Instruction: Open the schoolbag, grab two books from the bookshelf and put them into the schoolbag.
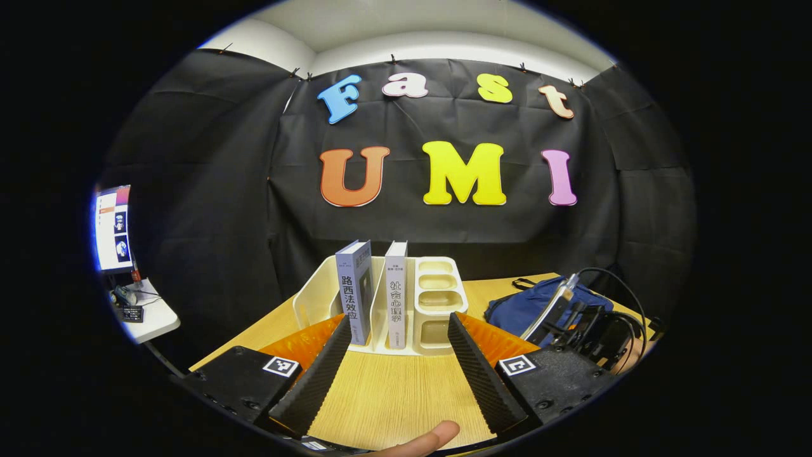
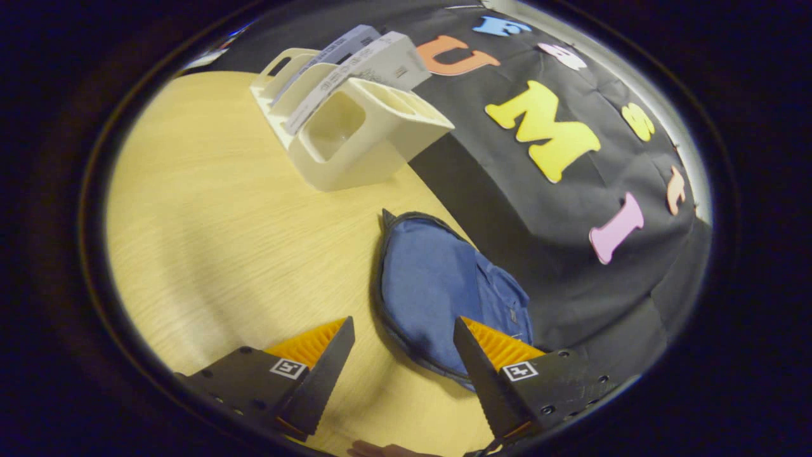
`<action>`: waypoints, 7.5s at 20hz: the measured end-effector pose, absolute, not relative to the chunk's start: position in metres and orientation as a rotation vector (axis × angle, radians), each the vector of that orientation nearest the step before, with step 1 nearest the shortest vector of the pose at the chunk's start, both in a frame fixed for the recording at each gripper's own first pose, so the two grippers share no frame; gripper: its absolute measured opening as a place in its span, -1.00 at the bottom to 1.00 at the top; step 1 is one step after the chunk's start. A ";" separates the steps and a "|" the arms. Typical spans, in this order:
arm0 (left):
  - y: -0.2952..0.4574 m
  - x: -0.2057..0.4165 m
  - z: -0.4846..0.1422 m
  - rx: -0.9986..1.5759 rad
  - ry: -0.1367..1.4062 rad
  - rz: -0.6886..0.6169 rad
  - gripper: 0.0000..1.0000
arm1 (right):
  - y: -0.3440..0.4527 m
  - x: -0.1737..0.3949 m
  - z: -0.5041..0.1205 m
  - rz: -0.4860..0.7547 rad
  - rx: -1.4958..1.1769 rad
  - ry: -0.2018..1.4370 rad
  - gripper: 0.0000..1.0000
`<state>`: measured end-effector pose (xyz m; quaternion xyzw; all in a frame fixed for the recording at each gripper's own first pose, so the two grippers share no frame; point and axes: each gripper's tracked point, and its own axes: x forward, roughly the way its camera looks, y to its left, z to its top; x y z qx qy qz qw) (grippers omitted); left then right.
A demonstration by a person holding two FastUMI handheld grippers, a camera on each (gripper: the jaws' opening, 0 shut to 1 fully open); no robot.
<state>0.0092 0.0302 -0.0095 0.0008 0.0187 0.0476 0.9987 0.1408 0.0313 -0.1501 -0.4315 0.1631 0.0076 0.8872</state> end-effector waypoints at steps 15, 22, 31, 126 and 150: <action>0.044 0.005 -0.008 -0.039 0.039 0.133 0.96 | 0.024 0.187 -0.131 -0.224 -1.131 0.319 0.61; 0.045 0.005 -0.010 -0.042 0.045 0.137 0.96 | 0.025 0.192 -0.129 -0.211 -1.044 0.325 0.03; 0.046 0.006 -0.009 -0.056 0.047 0.137 0.96 | 0.020 0.222 -0.112 -0.261 -0.958 0.297 0.02; 0.024 0.182 0.092 0.137 0.661 0.010 -0.08 | -0.160 0.241 0.043 0.161 -0.022 0.248 -0.88; -0.244 0.228 -0.026 -0.475 0.717 -0.402 -0.10 | -0.167 0.252 0.054 0.222 0.106 0.295 -0.89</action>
